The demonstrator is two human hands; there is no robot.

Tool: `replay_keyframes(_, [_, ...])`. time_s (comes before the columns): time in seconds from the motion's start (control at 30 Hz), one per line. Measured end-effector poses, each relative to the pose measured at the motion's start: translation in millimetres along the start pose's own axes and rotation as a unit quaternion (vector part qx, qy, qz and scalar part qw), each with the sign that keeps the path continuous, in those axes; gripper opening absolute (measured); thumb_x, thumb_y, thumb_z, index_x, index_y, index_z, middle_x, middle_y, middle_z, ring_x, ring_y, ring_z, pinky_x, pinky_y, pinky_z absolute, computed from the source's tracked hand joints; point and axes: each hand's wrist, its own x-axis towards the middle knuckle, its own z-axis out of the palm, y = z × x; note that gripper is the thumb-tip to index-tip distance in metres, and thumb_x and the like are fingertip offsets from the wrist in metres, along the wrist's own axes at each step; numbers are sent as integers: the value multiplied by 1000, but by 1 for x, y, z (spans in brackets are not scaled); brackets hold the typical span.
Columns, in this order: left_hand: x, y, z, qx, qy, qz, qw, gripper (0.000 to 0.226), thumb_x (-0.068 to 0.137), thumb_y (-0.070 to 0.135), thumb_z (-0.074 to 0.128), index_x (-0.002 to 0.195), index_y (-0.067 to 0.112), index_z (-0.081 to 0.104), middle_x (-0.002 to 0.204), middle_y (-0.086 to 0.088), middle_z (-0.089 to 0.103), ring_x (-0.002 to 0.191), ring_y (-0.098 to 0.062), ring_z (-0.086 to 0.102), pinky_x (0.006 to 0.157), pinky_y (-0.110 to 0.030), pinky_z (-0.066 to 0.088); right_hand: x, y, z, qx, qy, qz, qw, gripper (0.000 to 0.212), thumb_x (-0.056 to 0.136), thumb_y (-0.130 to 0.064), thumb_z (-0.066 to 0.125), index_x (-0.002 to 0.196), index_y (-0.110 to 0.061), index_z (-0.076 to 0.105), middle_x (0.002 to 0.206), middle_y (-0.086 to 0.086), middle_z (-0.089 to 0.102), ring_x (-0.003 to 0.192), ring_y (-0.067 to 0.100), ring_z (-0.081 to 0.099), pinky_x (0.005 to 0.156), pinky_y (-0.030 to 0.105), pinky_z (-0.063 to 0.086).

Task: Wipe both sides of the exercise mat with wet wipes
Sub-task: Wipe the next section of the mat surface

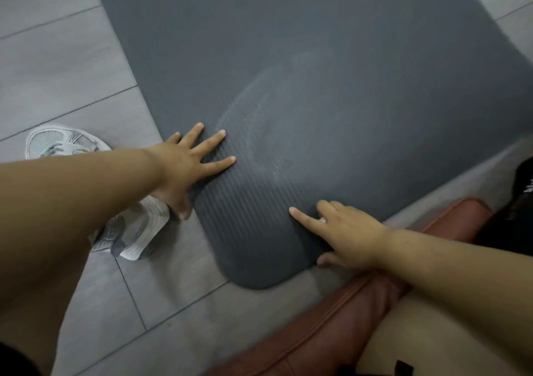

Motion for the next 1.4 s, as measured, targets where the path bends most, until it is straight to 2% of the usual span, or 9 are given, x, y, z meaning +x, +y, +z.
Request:
replay_keyframes(0.17, [5, 4, 5, -2, 16, -15, 1000, 107, 83, 57, 56, 130, 40, -38, 147, -12, -39, 139, -44, -19, 114, -52, 11, -3, 8, 14, -52, 116, -32, 991, 102, 44, -48, 87, 132, -22, 44, 77, 6, 51, 57, 19, 52, 42, 26, 41])
replay_keyframes(0.4, [35, -7, -22, -73, 39, -51, 995, 81, 93, 53, 41, 145, 36, -19, 153, -6, -28, 142, -39, -12, 117, -47, 12, 4, 67, 1, -21, 173, 53, 983, 87, 45, -23, 91, 126, -27, 57, 70, 9, 46, 52, 26, 49, 38, 28, 36])
replay_keyframes(0.57, [71, -4, -55, -110, 75, -69, 989, 75, 94, 55, 36, 147, 35, -13, 155, -4, -23, 143, -38, -7, 117, -45, 13, 10, 127, -14, -27, 201, 123, 971, 82, 50, -10, 87, 124, -34, 59, 71, 9, 44, 52, 29, 48, 42, 29, 31])
replay_keyframes(0.73, [114, 17, -99, -110, 129, -74, 983, 66, 96, 54, 26, 149, 31, -5, 157, -10, -13, 141, -43, 2, 115, -46, 15, -6, 184, -39, -5, 112, 221, 969, 63, 96, -23, 40, 141, -56, 10, 110, 6, 32, 102, 27, 40, 84, 36, 39])
replay_keyframes(0.93, [146, 32, -147, -83, 142, -42, 985, 64, 96, 51, 33, 150, 27, 9, 158, -8, 0, 139, -43, 14, 110, -47, 30, -3, 207, -59, 176, 148, 263, 937, 61, 87, -21, 49, 141, -43, 31, 101, 3, 27, 107, 28, 40, 90, 36, 44])
replay_keyframes(1.03, [147, 24, -153, -70, 242, 46, 967, 58, 90, 44, 51, 136, 10, 43, 137, -21, 48, 109, -57, 50, 68, -55, 55, 15, 189, -62, 170, 188, 215, 943, 61, 90, -45, 50, 144, -38, 24, 113, 6, 32, 106, 25, 40, 88, 35, 44])
replay_keyframes(1.1, [148, 8, -144, -56, 307, 85, 946, 46, 97, 44, 33, 122, 9, 50, 117, -19, 63, 91, -49, 63, 52, -47, 57, 32, 182, -64, 173, 201, 199, 943, 71, 86, -57, 48, 146, -36, 18, 115, 6, 31, 105, 24, 39, 88, 34, 42])
replay_keyframes(1.27, [156, -46, -134, -31, 328, 76, 941, 48, 91, 42, 41, 130, 14, 44, 126, -26, 54, 96, -43, 60, 72, -50, 54, 67, 167, -65, 148, 215, 182, 948, 97, 72, -75, 48, 148, -33, 6, 115, 7, 27, 99, 24, 35, 86, 41, 36])
replay_keyframes(1.4, [167, -81, -140, 1, 264, 31, 964, 69, 80, 54, 42, 138, 17, 37, 137, -30, 42, 115, -52, 48, 82, -60, 50, 79, 162, -46, 116, 255, 195, 940, 90, 60, -70, 50, 138, -26, 41, 99, 9, 44, 81, 26, 47, 71, 43, 39])
